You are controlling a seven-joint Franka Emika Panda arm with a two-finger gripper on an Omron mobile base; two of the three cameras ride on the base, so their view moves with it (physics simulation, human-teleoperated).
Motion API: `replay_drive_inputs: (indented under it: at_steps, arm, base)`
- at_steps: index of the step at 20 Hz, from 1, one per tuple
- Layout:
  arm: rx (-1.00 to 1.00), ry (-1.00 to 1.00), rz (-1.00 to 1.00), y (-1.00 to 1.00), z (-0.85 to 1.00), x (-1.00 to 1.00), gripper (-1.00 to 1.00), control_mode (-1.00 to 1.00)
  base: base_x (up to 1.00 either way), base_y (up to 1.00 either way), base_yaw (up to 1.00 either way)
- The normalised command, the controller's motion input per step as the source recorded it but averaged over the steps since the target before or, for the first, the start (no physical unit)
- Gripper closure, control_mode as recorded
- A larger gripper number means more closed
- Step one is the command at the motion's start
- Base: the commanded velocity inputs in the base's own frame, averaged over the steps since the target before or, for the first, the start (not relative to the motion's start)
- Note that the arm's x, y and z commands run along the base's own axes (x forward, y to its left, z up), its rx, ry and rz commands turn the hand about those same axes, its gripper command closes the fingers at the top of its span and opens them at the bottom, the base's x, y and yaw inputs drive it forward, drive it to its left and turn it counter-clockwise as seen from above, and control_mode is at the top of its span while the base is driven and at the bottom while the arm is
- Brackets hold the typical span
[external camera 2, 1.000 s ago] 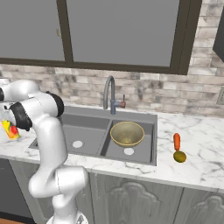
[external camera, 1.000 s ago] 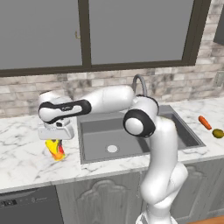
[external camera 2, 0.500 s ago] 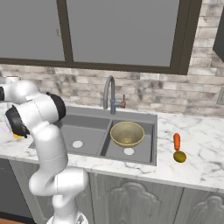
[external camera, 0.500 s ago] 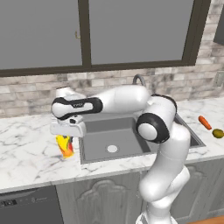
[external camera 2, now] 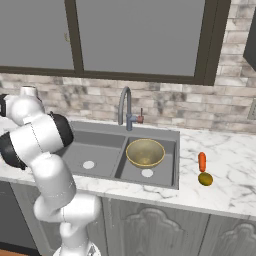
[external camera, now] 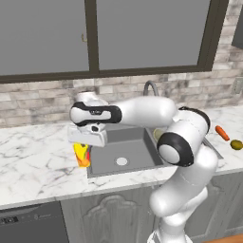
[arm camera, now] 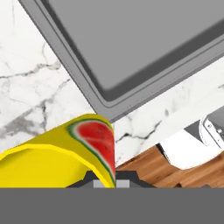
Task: Remove the carrot and orange from the sink. Then move the bowl and cup from the counter to the sink for washing.
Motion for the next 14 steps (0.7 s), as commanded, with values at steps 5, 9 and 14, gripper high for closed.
replay_drive_inputs:
  at_steps: [5,9,14]
  arm:
    - [0.03,0.00,0.00,-0.43,0.10,0.00,1.00,-1.00]
    - [0.02,0.00,0.00,-0.42,0.10,0.00,1.00,-1.00]
    - [0.01,0.00,0.00,-0.42,0.10,0.00,1.00,-1.00]
  base:
    - [0.00,0.00,0.00]
    - [0.00,0.00,0.00]
    - [0.00,0.00,0.00]
